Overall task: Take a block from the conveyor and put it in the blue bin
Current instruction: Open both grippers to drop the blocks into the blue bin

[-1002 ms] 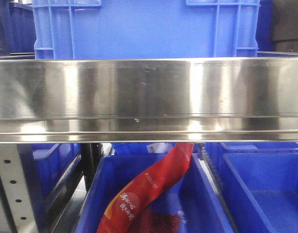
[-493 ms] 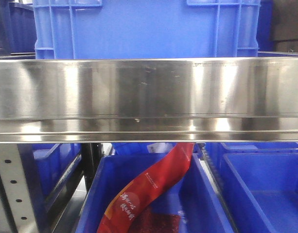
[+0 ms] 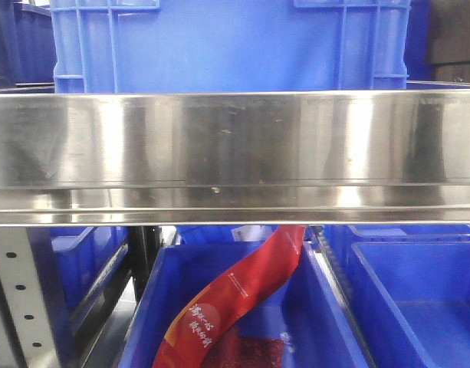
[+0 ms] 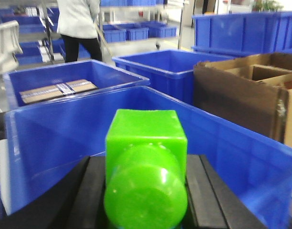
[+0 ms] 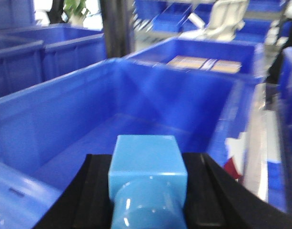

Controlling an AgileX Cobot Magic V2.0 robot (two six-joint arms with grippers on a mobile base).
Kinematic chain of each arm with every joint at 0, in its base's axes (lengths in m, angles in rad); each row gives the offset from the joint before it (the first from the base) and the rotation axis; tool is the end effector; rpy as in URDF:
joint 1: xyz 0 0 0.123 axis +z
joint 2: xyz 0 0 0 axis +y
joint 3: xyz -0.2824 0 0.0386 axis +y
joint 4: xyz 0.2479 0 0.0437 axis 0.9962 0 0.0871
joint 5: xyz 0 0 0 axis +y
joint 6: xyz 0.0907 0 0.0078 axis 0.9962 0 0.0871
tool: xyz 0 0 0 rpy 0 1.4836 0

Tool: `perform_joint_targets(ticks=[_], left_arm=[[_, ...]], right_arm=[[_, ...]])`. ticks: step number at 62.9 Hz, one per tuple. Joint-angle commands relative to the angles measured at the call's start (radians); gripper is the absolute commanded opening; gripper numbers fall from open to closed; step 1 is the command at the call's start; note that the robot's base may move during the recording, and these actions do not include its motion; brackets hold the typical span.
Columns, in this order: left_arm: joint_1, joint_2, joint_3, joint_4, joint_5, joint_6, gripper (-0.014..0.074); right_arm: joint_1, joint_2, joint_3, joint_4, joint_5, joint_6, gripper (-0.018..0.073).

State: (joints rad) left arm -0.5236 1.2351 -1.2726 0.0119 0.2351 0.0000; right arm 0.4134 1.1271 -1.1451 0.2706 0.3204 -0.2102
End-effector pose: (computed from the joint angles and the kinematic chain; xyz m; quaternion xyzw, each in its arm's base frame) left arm 0.2426 -0.1398 0.4452 0.1961 0.7188 -0.1679 0.6455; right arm 0.2254 0.1073 0.4243 -0.1672 0.7570 0.1758 0.6066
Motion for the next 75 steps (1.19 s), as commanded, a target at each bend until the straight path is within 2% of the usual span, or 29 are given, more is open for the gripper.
perform_joint_targets(ticks=[1,13,25,34,40,50,56,60,75], left_arm=[[-0.006,0.081,-0.072,-0.005,-0.012,0.0,-0.0111],[-0.008,0.206,-0.159,-0.012,-0.022,0.0,-0.0111],[-0.008,0.248,-0.162,-0.012,-0.044,0.0,-0.0111],[-0.008,0.253,-0.162,-0.005,-0.044,0.0,-0.0096],[-0.008,0.253,-0.162,-0.005,-0.044,0.0,0.0026],[-0.008,0.253,-0.162,-0.005,-0.044,0.0,0.0392],[-0.008,0.253,-0.162,-0.005,-0.042,0.0,0.0528],[-0.008,0.253,-0.162,-0.005,-0.041,0.0,0.0553],[-0.008,0.253,-0.162,-0.005,-0.041,0.0,0.0547]], right_arm=[[0.017,0.085,-0.051,0.004,-0.028,-0.003,-0.0167],[0.019,0.232,-0.138,0.004,-0.089,-0.003,-0.0167],[0.019,0.298,-0.168,0.004,-0.097,-0.003,-0.0165],[0.019,0.307,-0.168,0.004,-0.097,-0.003,-0.0055],[0.019,0.307,-0.168,0.004,-0.104,-0.003,0.0104],[0.019,0.307,-0.168,0.004,-0.111,-0.003,0.0379],[0.019,0.307,-0.168,0.004,-0.096,-0.003,0.0487],[0.019,0.307,-0.168,0.004,-0.089,-0.003,0.051],[0.019,0.301,-0.168,0.004,-0.089,-0.003,0.0504]])
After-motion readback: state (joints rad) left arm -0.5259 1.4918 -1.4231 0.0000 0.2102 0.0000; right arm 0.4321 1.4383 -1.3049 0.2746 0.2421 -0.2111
